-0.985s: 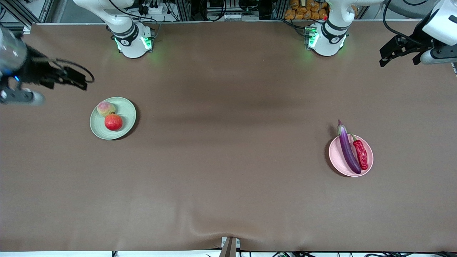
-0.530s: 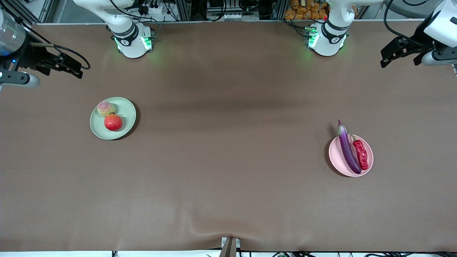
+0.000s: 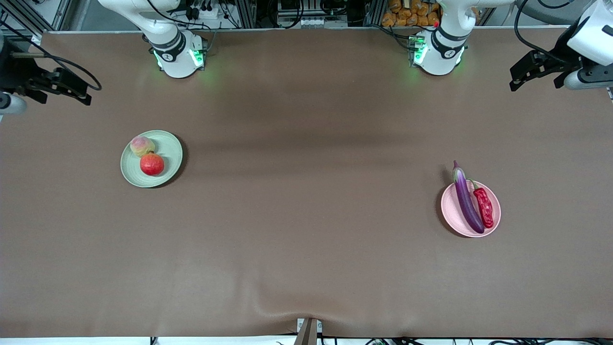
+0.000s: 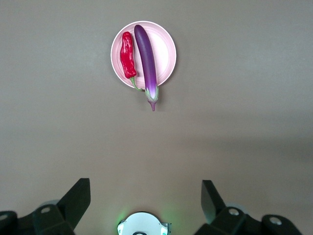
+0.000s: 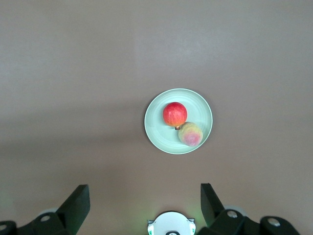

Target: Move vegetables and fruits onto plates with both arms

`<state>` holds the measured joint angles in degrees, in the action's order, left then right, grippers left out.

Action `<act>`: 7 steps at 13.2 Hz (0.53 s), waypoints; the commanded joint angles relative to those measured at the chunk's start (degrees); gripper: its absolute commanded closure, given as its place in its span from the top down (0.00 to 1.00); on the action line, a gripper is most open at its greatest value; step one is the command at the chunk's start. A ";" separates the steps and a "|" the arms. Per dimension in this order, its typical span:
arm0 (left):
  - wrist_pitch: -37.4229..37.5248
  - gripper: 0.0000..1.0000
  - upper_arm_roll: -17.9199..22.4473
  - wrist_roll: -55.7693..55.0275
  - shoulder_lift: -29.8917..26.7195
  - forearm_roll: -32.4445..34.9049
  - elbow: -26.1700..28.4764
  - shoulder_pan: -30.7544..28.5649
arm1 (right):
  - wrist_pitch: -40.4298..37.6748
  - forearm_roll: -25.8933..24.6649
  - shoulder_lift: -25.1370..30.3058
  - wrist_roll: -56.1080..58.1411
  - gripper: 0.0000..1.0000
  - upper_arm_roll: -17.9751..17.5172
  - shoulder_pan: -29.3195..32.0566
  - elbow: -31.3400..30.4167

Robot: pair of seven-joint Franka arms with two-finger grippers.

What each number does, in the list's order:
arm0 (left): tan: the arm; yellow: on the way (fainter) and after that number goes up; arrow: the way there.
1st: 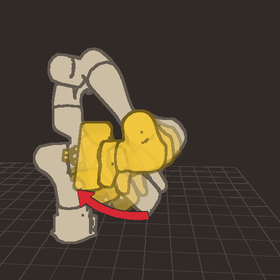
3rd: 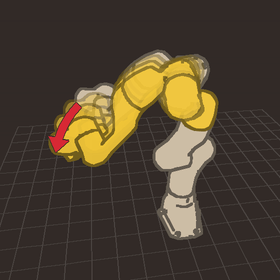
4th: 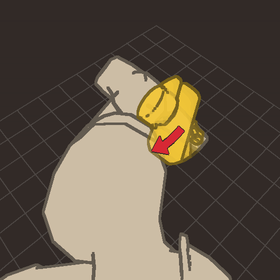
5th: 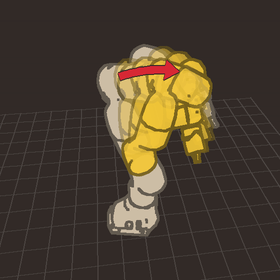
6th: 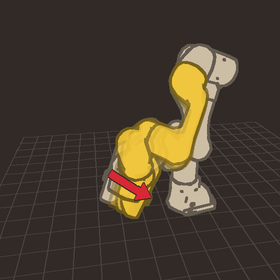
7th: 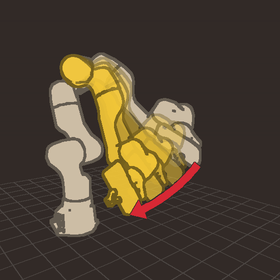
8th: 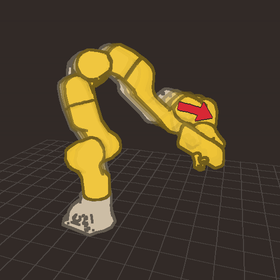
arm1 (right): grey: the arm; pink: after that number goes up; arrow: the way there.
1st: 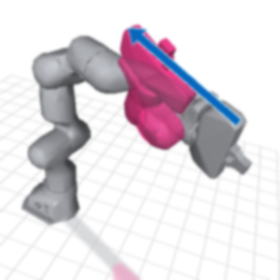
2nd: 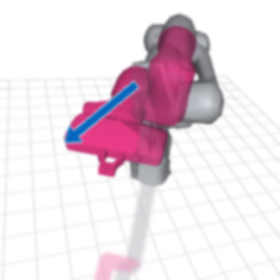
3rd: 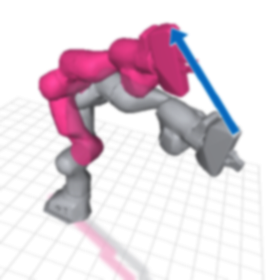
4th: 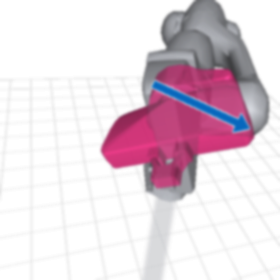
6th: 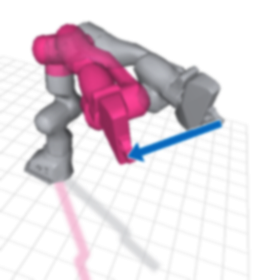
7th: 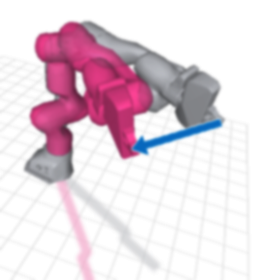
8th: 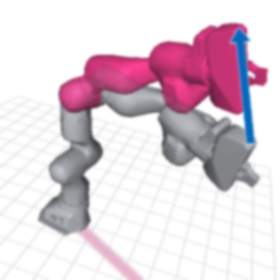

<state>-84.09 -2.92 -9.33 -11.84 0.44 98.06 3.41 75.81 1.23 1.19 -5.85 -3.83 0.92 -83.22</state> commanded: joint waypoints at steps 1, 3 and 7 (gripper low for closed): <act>1.12 1.00 -0.15 1.24 0.42 0.88 -1.91 -0.24 | 0.13 1.23 0.39 1.19 1.00 0.14 -0.04 0.43; 1.12 1.00 -0.15 1.07 0.50 0.97 -2.17 -0.24 | 0.22 1.31 0.48 3.11 1.00 0.23 0.31 0.43; 1.12 1.00 -0.15 1.16 0.77 1.06 -2.44 -0.24 | 0.13 1.05 0.48 6.90 1.00 0.32 0.49 0.43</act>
<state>-84.09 -2.92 -9.32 -11.84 0.44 97.34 3.41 76.08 1.49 1.19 -0.44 -3.47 0.86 -83.13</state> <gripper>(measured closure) 0.000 0.000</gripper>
